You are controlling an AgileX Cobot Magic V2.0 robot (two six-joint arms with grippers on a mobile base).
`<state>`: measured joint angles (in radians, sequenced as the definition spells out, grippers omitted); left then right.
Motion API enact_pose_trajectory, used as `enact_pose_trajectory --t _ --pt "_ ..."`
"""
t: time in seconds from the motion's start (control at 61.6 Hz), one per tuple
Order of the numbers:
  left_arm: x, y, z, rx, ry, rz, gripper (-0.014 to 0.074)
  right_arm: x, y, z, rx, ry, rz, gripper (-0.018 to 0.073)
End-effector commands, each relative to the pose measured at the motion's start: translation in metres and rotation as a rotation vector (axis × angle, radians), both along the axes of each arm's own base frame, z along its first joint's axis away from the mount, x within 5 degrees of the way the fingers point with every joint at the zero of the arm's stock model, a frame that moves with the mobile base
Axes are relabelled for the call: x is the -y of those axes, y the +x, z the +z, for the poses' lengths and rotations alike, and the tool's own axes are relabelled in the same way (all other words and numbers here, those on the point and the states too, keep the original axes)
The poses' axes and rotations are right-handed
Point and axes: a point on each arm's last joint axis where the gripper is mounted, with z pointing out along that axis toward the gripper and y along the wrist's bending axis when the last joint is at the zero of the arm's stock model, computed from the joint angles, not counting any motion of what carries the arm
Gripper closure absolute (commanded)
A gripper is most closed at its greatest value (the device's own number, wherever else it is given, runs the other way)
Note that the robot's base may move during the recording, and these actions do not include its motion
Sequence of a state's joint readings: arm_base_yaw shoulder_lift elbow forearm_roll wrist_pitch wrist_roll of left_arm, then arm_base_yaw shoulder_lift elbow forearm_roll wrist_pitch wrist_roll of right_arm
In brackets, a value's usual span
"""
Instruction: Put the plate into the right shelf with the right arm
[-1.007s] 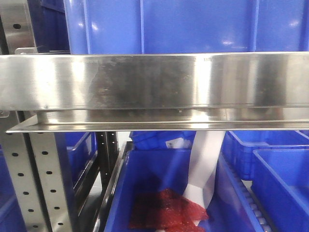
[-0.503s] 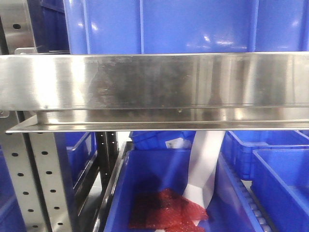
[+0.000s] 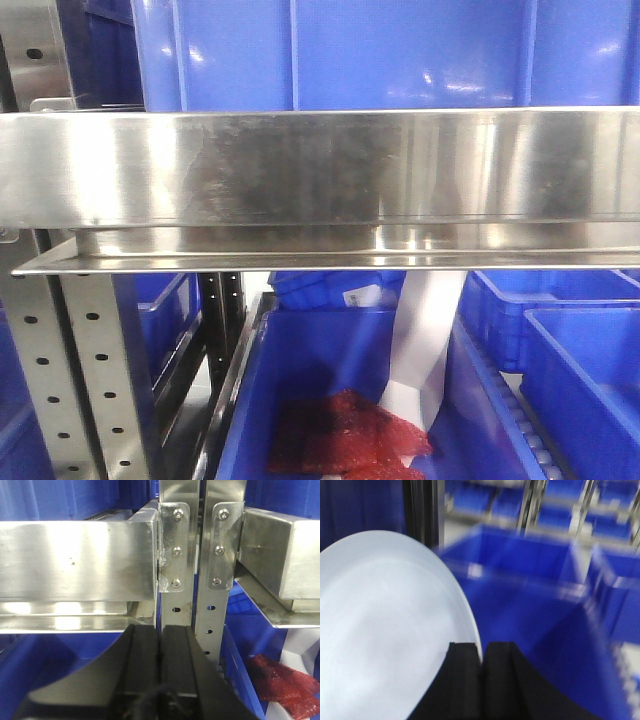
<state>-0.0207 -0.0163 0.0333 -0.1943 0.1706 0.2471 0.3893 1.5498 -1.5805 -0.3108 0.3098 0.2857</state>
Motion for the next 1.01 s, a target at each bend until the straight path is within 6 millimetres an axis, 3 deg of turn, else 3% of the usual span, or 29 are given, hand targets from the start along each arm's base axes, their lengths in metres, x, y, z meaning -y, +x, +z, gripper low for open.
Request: enact_pose_trajectory --t 0.0,0.097,0.276,0.374,0.503,0.568,0.779,0.844,0.991 --pt "-0.001 0.0 0.005 0.083 -0.013 0.015 0.0643 -0.003 0.003 0.019 0.125 0.025 0.028 0.0521" --pt "-0.001 0.0 0.005 0.083 -0.013 0.015 0.0643 -0.007 0.014 0.003 0.077 0.006 0.024 0.0519" --pt "-0.001 0.0 0.005 0.083 -0.013 0.015 0.0643 -0.008 0.016 0.0 0.064 0.001 0.021 0.0492" --pt "-0.001 0.0 0.005 0.083 -0.013 0.015 0.0643 -0.007 0.015 0.001 0.062 0.0 0.019 0.0356" --pt "-0.001 0.0 0.005 0.083 -0.013 0.015 0.0643 -0.005 0.01 0.007 0.072 0.004 0.017 0.0028" --pt "-0.001 0.0 0.005 0.083 -0.013 0.015 0.0643 -0.003 0.005 0.013 0.087 0.011 0.017 -0.0056" --pt "-0.001 0.0 0.005 0.083 -0.013 0.015 0.0643 0.014 -0.035 0.056 0.191 0.054 0.012 0.0028" --pt "-0.001 0.0 0.005 0.083 -0.013 0.015 0.0643 0.022 -0.053 0.07 0.221 0.067 0.006 0.009" --pt "-0.001 0.0 0.005 0.083 -0.013 0.015 0.0643 0.042 -0.096 0.093 0.231 0.081 -0.027 0.0326"
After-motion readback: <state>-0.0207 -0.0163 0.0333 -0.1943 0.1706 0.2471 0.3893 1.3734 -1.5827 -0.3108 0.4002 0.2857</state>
